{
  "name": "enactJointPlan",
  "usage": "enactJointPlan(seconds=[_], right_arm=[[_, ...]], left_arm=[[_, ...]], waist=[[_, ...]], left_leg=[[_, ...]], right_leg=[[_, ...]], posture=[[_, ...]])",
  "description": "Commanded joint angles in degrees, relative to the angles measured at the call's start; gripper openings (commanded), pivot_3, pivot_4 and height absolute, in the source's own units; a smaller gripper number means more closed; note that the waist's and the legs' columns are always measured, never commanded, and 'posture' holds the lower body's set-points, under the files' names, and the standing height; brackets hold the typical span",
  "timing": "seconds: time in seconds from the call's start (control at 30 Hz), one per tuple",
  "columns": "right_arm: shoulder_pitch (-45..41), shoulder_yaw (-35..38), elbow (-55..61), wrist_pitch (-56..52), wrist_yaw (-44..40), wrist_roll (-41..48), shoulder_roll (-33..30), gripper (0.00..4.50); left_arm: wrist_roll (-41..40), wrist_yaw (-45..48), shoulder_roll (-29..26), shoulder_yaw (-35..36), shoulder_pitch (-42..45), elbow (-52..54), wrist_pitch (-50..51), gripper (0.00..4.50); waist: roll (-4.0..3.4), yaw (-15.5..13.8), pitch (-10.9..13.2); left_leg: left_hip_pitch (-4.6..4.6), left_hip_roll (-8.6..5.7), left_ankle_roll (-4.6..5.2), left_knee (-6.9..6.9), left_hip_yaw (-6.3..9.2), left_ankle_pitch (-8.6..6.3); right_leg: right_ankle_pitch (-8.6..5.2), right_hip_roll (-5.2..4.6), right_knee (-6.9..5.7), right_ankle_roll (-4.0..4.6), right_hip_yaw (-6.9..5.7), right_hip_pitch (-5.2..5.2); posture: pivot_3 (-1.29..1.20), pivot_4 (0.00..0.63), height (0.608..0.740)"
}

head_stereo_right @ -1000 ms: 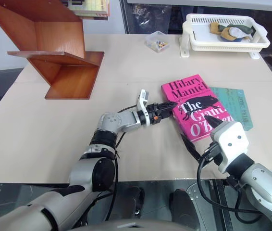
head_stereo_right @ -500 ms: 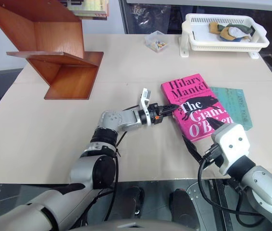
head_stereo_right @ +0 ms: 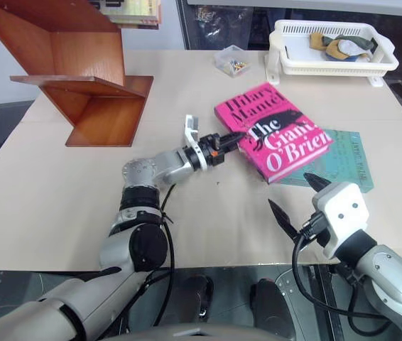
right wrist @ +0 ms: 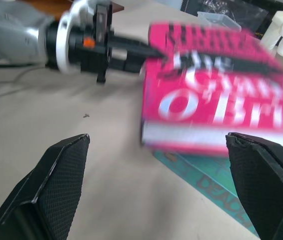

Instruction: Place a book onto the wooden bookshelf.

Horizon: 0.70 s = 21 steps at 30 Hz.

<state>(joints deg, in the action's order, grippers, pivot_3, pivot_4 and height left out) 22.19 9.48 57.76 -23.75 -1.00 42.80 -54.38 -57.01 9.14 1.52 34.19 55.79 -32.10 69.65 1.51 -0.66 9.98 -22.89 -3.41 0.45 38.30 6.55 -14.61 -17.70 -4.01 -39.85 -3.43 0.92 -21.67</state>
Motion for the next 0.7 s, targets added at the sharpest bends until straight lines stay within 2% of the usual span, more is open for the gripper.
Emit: enactJointPlan(seconds=[0.03, 0.17, 0.27, 0.4, 0.47, 0.53, 0.7], right_arm=[[-2.66, -0.19, 2.24, -1.25, -0.68, 0.35, 0.91, 4.5], [-6.67, -0.96, 1.83, -3.89, -2.58, 0.23, 2.45, 4.5], [-10.06, -1.92, 0.43, -4.87, -4.84, 0.14, 3.54, 4.5], [-14.35, -3.44, -1.6, -5.54, -8.8, -0.02, 5.05, 4.5], [-15.95, -4.11, -2.3, -5.65, -10.49, -0.04, 5.8, 4.5], [-17.33, -4.48, -2.93, -5.9, -11.84, -0.29, 6.6, 4.5], [-24.13, -6.14, -8.03, -5.58, -17.21, -0.46, 8.86, 4.5]], left_arm=[[0.5, 7.33, -4.8, -8.41, 6.3, 15.12, -1.82, 0.15], [2.32, 13.58, -12.15, -14.74, 6.87, 23.49, -2.99, 0.15], [8.18, 22.18, -22.29, -24.03, 2.85, 32.34, -6.82, 0.15], [20.09, 31.94, -34.77, -33.94, -3.26, 40.48, -20.55, 0.15], [28.57, 36.15, -39.95, -37.45, -5.53, 41.94, -32.27, 0.15], [33.88, 39.06, -43.05, -38.84, -6.98, 41.87, -41.09, 0.15], [41.97, 44.66, -49.56, -36.53, -6.18, 40.43, -59.1, 0.15]], waist=[[0.05, 0.25, 0.04], [-0.06, 0.16, -0.03], [-0.11, 0.8, -0.05], [-0.16, 1.42, -0.02], [-0.15, 1.36, 0.0], [-0.18, 1.18, 0.01], [-0.14, 1.03, 0.04]], left_leg=[[-0.05, 0.02, -0.01, -0.01, 0.01, 0.0], [0.01, 0.01, -0.01, -0.07, -0.04, 0.0], [0.07, 0.03, -0.01, -0.1, -0.05, 0.0], [0.16, 0.13, -0.01, -0.18, -0.11, 0.0], [0.14, 0.13, -0.01, -0.17, -0.1, 0.0], [0.1, 0.12, -0.01, -0.21, -0.1, 0.0], [0.0, 0.07, 0.02, -0.21, 0.02, -0.01]], right_leg=[[0.0, 0.02, 0.01, 0.0, 0.0, -0.03], [0.0, 0.01, 0.09, 0.0, 0.03, 0.0], [0.0, 0.03, 0.08, 0.01, 0.07, -0.01], [0.0, 0.1, 0.04, 0.03, 0.17, -0.01], [0.0, 0.07, 0.07, 0.03, 0.18, -0.01], [0.0, 0.02, 0.12, 0.04, 0.22, -0.02], [0.0, -0.04, 0.23, 0.04, 0.2, -0.02]], posture=[[0.0, 0.15, 0.74], [0.0, 0.15, 0.74], [0.0, 0.15, 0.74], [0.0, 0.15, 0.74], [0.0, 0.15, 0.74], [0.0, 0.15, 0.74], [0.0, 0.15, 0.74]])
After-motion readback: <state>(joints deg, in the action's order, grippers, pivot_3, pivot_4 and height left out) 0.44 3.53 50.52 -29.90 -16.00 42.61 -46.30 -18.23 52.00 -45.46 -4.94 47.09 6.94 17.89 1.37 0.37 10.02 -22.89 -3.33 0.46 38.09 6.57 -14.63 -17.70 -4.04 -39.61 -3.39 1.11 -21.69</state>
